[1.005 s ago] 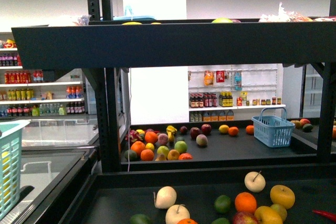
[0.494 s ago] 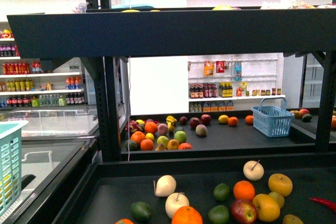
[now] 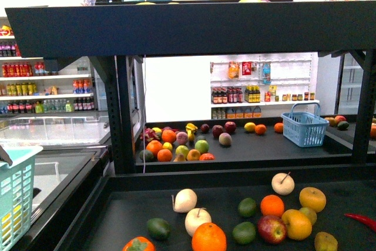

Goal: Pick lemon from shelf

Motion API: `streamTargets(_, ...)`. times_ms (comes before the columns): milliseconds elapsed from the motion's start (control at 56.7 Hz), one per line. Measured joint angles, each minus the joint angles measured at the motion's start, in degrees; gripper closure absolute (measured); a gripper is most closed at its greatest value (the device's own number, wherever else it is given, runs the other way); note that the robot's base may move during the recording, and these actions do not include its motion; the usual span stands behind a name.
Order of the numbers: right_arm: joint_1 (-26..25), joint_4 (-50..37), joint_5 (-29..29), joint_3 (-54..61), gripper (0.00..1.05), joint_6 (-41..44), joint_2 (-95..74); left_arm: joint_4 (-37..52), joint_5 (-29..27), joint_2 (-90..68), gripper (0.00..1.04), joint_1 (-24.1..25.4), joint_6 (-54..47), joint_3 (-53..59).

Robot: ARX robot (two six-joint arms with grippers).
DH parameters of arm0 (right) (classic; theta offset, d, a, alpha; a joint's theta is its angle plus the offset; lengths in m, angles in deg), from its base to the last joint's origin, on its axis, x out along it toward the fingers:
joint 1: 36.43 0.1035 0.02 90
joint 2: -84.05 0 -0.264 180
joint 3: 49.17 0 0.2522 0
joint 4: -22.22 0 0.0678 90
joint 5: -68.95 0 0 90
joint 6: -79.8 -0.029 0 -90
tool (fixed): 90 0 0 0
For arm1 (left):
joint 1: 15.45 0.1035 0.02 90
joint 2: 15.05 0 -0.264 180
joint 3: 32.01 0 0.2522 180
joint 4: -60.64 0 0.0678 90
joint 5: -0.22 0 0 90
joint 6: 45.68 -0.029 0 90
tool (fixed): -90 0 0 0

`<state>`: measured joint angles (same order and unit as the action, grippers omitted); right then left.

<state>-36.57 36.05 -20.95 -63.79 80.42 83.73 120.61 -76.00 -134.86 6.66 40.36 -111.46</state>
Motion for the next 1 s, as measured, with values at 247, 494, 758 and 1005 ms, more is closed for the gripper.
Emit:
streamTargets(247, 0.0, 0.0, 0.0, 0.0, 0.07, 0.0, 0.0, -2.0, -0.2, -0.1, 0.72, -0.4, -3.1, -0.1)
streamTargets(494, 0.0, 0.0, 0.0, 0.0, 0.07, 0.0, 0.0, -6.1, -0.3, 2.4, 0.3, -0.4, -6.2, 0.5)
streamTargets(758, 0.0, 0.0, 0.1, 0.0, 0.07, 0.0, 0.0, -16.3, 1.4, 10.6, 0.08, 0.9, -12.0, 4.1)
streamTargets(1005, 0.0, 0.0, 0.1, 0.0, 0.07, 0.0, 0.0, -29.7, 2.9, 20.2, 0.08, 2.6, -18.9, 10.0)
